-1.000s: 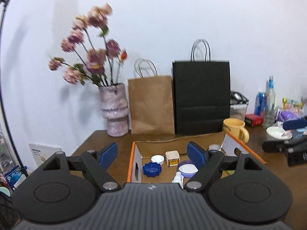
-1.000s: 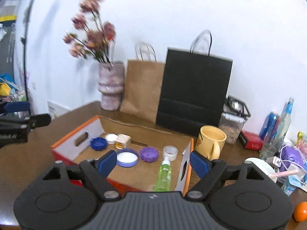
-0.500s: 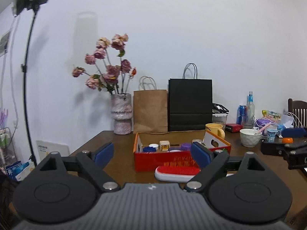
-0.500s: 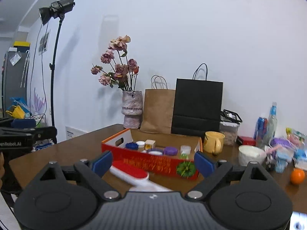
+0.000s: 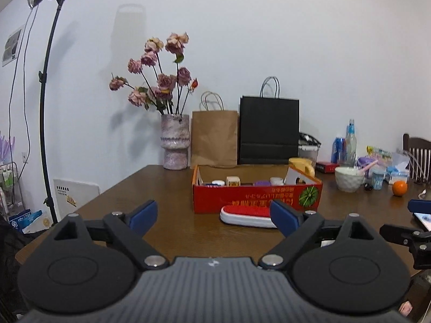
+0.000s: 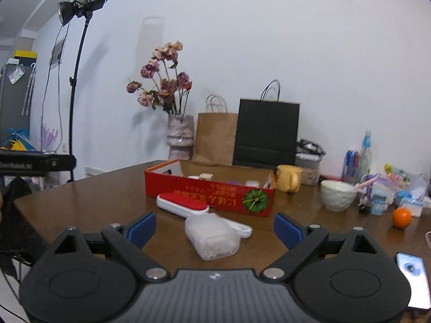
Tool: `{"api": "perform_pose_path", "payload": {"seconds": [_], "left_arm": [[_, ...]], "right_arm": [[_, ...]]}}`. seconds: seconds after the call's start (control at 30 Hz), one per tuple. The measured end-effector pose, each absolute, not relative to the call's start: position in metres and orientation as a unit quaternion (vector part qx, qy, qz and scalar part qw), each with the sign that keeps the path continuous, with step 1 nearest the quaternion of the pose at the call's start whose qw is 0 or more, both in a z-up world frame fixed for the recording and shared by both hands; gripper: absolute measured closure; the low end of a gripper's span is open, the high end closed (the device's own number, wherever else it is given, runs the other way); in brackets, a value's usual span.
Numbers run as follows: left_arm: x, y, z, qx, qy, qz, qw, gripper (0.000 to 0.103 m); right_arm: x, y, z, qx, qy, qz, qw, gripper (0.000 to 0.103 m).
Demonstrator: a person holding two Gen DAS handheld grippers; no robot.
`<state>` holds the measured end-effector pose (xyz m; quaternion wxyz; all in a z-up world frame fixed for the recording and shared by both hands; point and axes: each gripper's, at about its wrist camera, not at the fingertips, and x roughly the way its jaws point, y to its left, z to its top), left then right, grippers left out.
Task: Organize rigid objects
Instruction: 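Move both open tools back toward the frosted plastic container, then grasp the frosted plastic container with both tools from its sides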
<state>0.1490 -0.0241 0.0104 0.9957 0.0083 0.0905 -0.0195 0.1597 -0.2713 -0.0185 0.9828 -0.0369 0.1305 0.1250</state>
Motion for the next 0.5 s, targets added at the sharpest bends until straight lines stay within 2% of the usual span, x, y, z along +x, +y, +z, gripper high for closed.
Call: {"api": "perform_pose_path", "payload": {"seconds": [0.1,0.27,0.37,0.5], "left_arm": [[0.160,-0.027,0.003,0.013,0.105,-0.018,0.994,0.011],[0.187,-0.033,-0.006,0.015,0.128,-0.025,0.991,0.011],[0.212,-0.042,-0.010,0.014,0.145,-0.054,0.988,0.012],[0.255,-0.060,-0.019,0.003,0.182,-0.122,0.976,0.021]], "right_arm": [[0.173,-0.268,-0.026,-0.039,0.149,0.127,0.980,0.016],[0.197,-0.269,-0.037,-0.028,0.173,0.125,0.977,0.016],[0.218,-0.273,-0.042,-0.011,0.195,0.128,0.973,0.026],[0.246,-0.272,-0.050,0.015,0.216,0.143,0.966,0.032]]}}
